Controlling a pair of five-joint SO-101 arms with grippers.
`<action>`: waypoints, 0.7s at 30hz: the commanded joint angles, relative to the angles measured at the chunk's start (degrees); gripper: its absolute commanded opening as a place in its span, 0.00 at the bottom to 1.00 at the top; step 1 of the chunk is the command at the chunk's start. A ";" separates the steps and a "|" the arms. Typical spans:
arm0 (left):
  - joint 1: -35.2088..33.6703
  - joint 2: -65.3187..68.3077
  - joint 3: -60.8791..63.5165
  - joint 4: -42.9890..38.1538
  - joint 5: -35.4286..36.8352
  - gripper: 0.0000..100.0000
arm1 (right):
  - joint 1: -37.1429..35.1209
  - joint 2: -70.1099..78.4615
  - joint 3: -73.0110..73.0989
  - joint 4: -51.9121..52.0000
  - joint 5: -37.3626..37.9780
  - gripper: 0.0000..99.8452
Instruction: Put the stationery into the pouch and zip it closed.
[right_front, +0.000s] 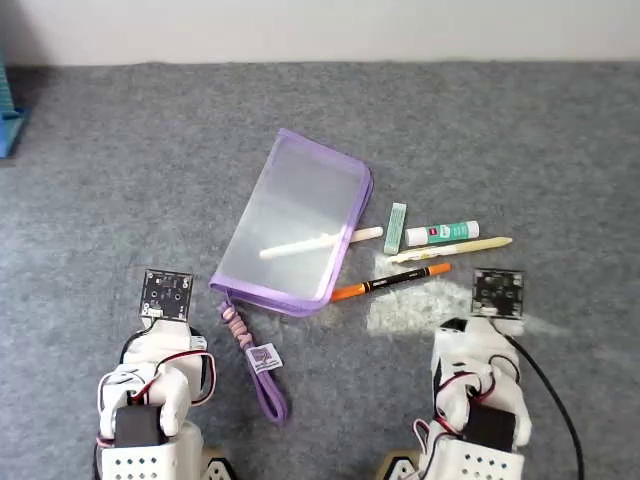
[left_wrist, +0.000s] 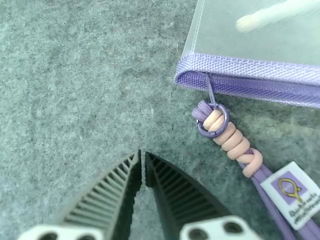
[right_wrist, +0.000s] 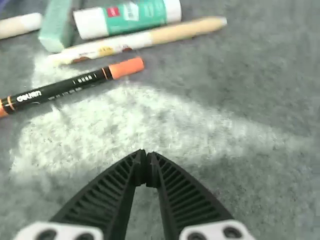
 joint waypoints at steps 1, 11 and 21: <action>-0.09 -0.53 -0.75 0.26 -0.53 0.01 | -5.14 -0.40 -5.80 1.89 1.49 0.01; -0.09 -0.53 -0.75 0.26 -0.53 0.01 | -24.40 12.53 -22.33 9.45 -2.46 0.01; -0.09 -0.53 -0.75 0.26 -0.53 0.01 | -41.01 54.90 -42.20 0.75 -13.80 0.03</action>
